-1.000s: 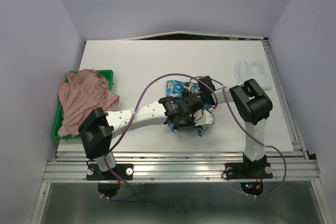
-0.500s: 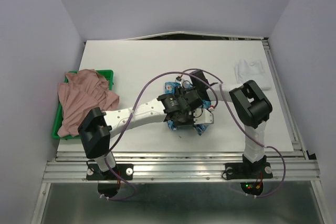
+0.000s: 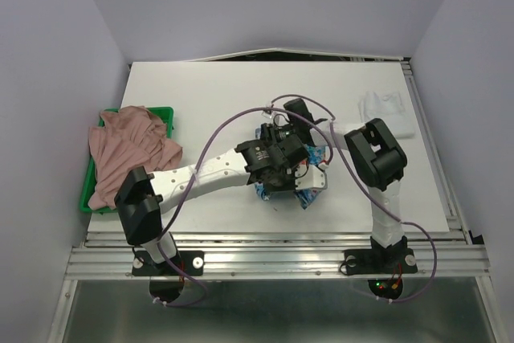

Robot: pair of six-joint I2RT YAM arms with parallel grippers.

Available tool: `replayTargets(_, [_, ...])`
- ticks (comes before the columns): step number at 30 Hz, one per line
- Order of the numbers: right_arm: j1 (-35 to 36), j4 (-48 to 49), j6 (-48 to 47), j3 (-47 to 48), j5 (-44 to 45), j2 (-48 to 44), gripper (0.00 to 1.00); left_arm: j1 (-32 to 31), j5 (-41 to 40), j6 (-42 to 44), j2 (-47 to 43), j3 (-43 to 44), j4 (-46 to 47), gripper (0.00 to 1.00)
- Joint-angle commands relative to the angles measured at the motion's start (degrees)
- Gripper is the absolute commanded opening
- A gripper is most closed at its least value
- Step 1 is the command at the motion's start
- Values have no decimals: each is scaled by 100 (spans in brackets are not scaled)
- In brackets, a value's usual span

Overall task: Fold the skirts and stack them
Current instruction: Fold the skirt

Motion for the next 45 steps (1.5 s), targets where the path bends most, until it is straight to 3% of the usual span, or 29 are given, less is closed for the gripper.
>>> replayTargets(1, [-36, 240, -48, -394, 38, 369, 48, 2, -54, 163, -330, 622, -168, 0])
replayTargets(8, [578, 925, 417, -1317, -200, 151, 47, 231, -230, 339, -233, 842, -99, 0])
replayTargets(16, [861, 1357, 902, -1547, -314, -140, 47, 547, -477, 577, -84, 825, 59, 0])
replayTargets(21, [861, 498, 130, -626, -332, -272, 55, 582, -214, 709, -110, 825, -19, 0])
replayTargets(24, [545, -800, -564, 209, -113, -193, 62, 582, 190, 718, -110, 904, -186, 0])
replayTargets(28, [-78, -1990, -1163, 1422, -59, 175, 69, 565, 454, 691, -128, 887, -345, 0])
replayTargets(33, [-1010, -2895, -1866, 2467, 256, 422, 69, 539, 578, 674, -119, 729, -354, 0])
replayTargets(39, [-1714, -3914, -2788, 3014, 1380, 782, 67, 530, 499, 709, -5, 799, -415, 0])
replayTargets(45, [-1785, -4251, -3597, 2410, 2199, 827, 65, 521, 332, 779, 101, 764, -389, 0])
